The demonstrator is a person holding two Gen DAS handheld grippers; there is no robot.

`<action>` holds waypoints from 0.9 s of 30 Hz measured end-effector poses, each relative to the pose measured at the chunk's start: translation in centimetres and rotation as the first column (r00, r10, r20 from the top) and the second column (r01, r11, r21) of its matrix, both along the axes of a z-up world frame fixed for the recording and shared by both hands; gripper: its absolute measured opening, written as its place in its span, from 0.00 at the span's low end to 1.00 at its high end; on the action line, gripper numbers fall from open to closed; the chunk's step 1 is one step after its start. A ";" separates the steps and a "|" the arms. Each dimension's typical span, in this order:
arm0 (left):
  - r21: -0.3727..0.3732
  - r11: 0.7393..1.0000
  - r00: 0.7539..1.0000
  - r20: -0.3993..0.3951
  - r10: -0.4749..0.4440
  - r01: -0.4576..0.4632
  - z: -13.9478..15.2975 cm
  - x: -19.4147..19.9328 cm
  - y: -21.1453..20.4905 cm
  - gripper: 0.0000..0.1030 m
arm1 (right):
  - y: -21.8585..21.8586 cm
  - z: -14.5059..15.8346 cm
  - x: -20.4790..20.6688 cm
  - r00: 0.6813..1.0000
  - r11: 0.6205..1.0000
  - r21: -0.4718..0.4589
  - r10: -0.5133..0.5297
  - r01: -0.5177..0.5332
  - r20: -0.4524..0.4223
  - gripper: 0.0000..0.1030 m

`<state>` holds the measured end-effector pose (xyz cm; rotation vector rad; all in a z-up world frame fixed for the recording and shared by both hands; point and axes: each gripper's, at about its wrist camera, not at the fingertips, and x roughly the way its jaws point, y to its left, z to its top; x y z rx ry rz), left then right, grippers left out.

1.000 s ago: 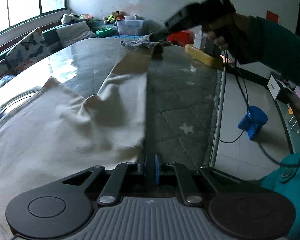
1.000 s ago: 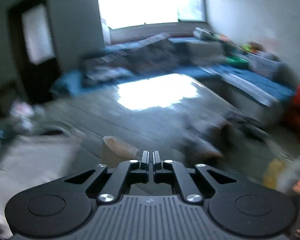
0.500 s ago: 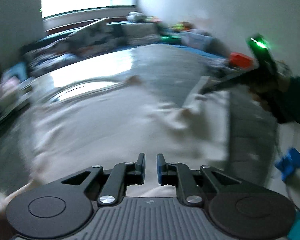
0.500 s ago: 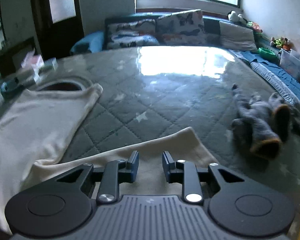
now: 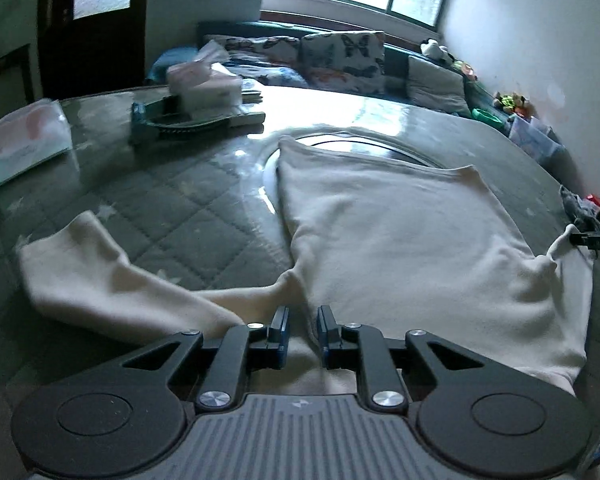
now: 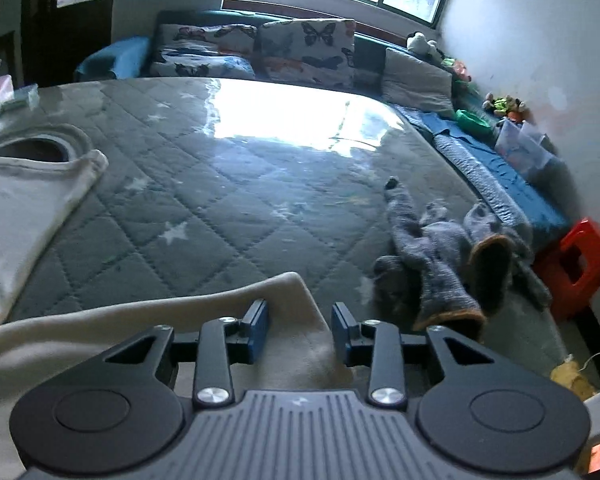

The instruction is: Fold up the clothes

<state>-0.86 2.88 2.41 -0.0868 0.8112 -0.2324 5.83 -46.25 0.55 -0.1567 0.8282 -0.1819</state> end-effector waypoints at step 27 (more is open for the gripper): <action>0.186 0.882 0.901 0.037 0.433 -0.432 -0.2 7.0 6.3 0.35 | -0.6 0.2 -0.1 1.000 1.000 0.026 0.007 -0.008 0.008 0.40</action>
